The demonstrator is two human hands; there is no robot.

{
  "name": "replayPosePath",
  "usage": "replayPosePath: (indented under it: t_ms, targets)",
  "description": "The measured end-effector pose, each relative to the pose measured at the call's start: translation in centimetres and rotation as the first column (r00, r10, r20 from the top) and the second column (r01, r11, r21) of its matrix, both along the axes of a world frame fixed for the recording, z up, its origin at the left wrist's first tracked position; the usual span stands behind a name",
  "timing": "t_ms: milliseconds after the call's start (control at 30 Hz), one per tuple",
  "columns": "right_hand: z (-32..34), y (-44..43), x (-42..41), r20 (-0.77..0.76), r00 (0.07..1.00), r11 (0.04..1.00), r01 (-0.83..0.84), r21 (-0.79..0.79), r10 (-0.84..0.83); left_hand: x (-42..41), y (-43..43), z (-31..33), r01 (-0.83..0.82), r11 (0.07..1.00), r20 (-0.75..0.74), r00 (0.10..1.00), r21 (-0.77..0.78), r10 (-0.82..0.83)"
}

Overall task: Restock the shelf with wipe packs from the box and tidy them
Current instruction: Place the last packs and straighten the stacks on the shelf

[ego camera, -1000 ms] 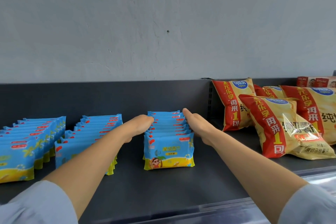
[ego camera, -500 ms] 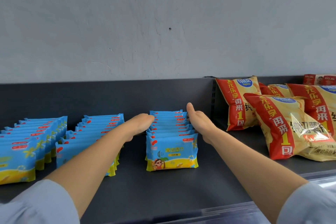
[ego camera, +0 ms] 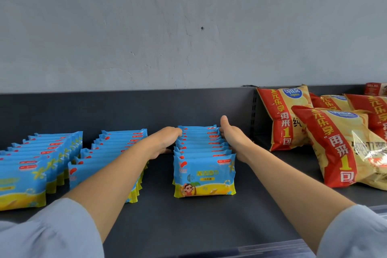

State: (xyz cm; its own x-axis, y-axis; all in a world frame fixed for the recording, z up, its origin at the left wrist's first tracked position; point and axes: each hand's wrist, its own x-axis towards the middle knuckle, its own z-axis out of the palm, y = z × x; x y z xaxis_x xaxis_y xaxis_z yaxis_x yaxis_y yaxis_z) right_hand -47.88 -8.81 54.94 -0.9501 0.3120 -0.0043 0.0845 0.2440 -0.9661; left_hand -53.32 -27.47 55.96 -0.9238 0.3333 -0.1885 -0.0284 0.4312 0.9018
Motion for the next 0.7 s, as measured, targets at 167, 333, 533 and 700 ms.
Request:
replayPosePath:
  t_ms: [167,333,533,700]
  targets:
    - [-0.4,0.1,-0.7,-0.042,0.996,0.997,0.075,0.01,-0.075,-0.4,0.0,-0.1,-0.002,1.0,-0.005,1.0,0.009,0.002]
    - [-0.4,0.3,-1.1,-0.021,0.999,0.998,0.049,-0.044,-0.05,-0.3,0.2,0.0,0.01,0.998,0.018,1.0,0.058,-0.011]
    - [-0.7,0.2,-1.6,-0.008,1.0,1.0,0.01,0.025,-0.01,-0.3,0.1,0.0,0.001,0.997,0.019,1.0,0.077,-0.002]
    - [-0.4,0.7,-2.1,-0.027,0.999,0.999,0.036,0.003,-0.035,-1.3,0.3,-0.4,-0.035,0.994,0.035,0.999,0.1,0.031]
